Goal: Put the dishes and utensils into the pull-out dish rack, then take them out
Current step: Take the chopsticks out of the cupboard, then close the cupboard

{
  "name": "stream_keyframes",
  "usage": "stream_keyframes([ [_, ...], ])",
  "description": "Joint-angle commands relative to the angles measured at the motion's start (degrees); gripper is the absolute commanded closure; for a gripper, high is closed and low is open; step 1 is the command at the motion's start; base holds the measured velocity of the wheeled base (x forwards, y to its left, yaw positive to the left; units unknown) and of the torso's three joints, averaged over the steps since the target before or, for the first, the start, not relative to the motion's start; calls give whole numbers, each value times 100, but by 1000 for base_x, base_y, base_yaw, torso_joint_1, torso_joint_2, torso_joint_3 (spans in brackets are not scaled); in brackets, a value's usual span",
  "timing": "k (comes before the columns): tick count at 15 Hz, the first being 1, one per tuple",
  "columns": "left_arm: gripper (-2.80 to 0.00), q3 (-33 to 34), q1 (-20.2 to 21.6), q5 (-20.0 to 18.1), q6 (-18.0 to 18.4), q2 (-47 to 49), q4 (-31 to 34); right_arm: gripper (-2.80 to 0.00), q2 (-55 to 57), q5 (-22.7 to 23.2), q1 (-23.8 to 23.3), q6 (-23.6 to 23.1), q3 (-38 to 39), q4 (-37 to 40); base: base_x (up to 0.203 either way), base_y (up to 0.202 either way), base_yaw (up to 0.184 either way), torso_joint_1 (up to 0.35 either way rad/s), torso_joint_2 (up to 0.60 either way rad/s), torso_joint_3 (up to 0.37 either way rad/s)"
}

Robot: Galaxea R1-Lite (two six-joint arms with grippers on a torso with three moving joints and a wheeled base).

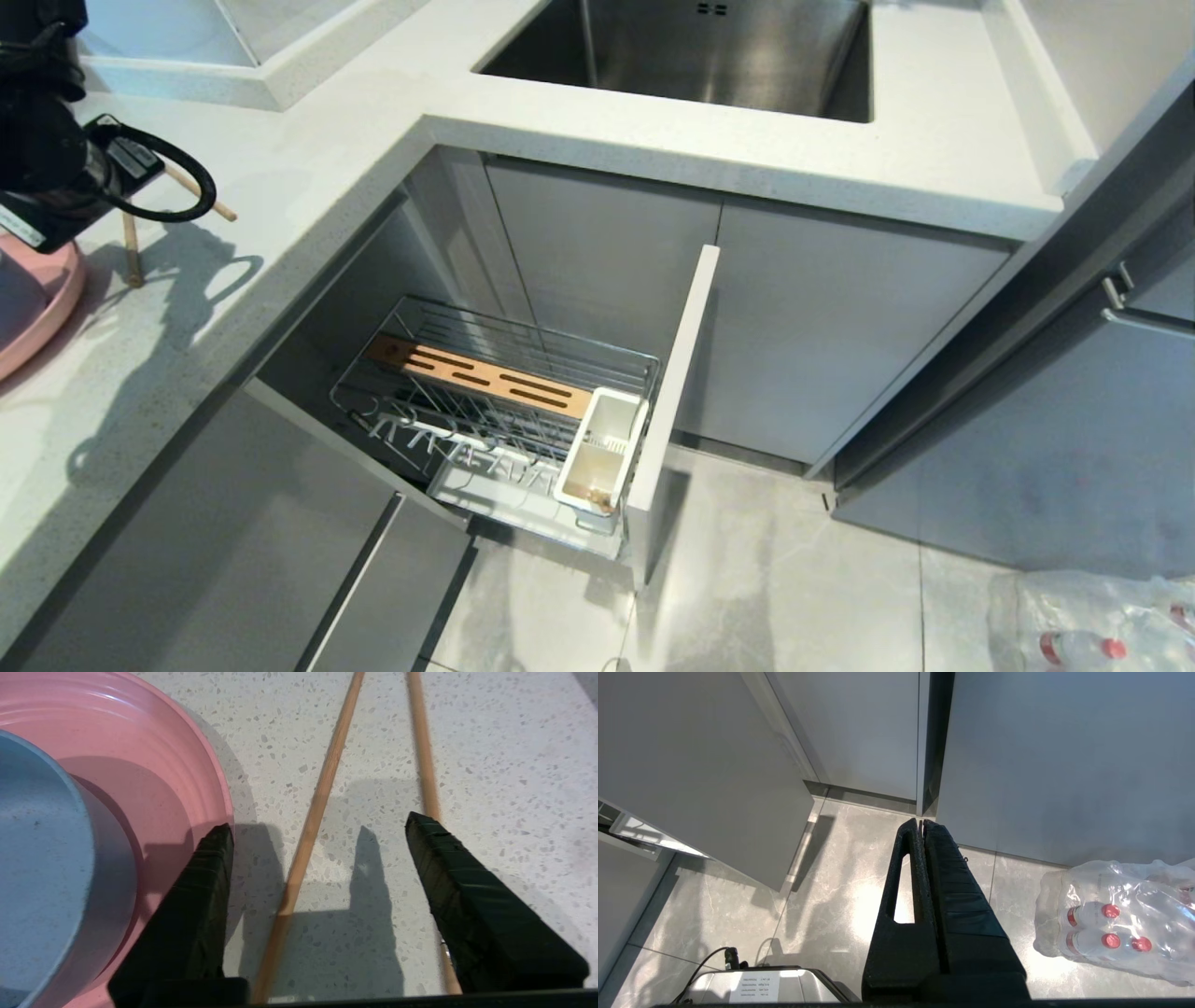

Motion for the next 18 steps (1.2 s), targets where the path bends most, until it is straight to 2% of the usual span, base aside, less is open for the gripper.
stream_keyframes([
  [1,-280,3,1,19,-21,-114,16,0,0,0,7,1,0,-2,0,0,0,0,0,0],
  [4,-280,9,1,19,-17,-315,24,0,0,0,-2,1,0,-2,0,0,0,0,0,0],
  [5,0,12,1,19,-12,-370,32,0,5,0,2,1,0,-2,0,0,0,0,0,0],
  [13,0,167,-146,5,-2,-1153,28,0,0,0,-2,1,0,-2,0,0,0,0,0,0],
  [16,0,315,-417,-102,6,-1736,34,0,3,0,1,1,0,-2,0,0,0,0,0,0],
  [18,0,404,-717,-380,6,-2150,56,0,3,0,-2,1,0,-2,0,0,0,0,0,0],
])
